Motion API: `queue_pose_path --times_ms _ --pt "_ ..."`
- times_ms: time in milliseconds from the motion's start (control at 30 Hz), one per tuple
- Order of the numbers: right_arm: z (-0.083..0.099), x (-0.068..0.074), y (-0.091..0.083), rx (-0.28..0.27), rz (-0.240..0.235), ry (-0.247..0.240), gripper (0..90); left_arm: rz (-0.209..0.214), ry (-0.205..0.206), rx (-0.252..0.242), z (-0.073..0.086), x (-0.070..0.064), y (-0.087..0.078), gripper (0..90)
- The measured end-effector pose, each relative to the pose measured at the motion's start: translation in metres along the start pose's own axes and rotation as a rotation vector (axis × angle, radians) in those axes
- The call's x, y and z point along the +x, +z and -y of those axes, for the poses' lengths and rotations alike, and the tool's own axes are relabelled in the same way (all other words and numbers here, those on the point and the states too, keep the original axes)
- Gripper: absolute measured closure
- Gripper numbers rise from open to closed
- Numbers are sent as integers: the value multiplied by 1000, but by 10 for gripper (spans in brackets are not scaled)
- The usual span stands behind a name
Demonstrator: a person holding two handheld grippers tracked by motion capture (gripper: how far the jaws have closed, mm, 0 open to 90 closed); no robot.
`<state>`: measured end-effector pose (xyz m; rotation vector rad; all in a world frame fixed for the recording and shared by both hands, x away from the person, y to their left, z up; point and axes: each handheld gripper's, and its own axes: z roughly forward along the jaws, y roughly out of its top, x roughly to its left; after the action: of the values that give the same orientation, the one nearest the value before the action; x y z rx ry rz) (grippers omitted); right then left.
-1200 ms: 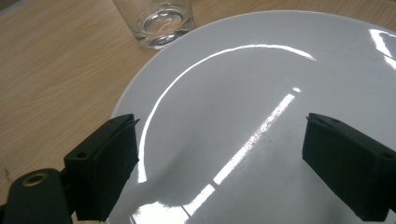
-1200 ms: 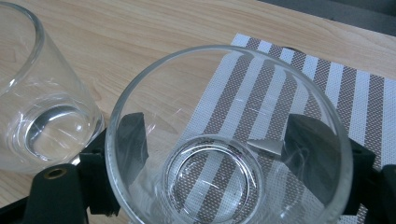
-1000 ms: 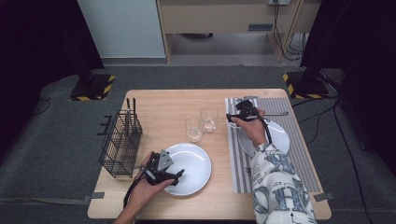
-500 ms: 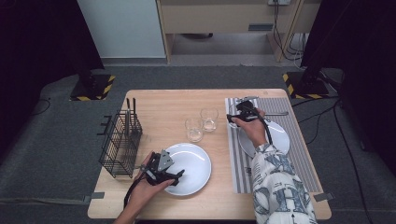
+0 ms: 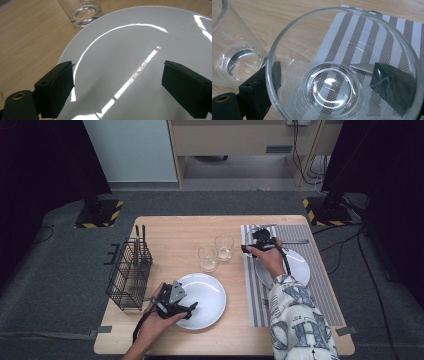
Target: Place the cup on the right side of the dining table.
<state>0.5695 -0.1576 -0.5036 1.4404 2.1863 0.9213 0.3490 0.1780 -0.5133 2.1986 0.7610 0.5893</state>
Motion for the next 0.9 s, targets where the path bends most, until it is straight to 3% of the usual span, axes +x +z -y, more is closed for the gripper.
queue_pose_path --times_ms 533,900 --pt "9 -6 -7 24 -20 27 64 1 3 2 0 -1 0 101" --pt "11 -6 -15 -1 -41 48 56 -5 6 2 -1 -1 0 100"
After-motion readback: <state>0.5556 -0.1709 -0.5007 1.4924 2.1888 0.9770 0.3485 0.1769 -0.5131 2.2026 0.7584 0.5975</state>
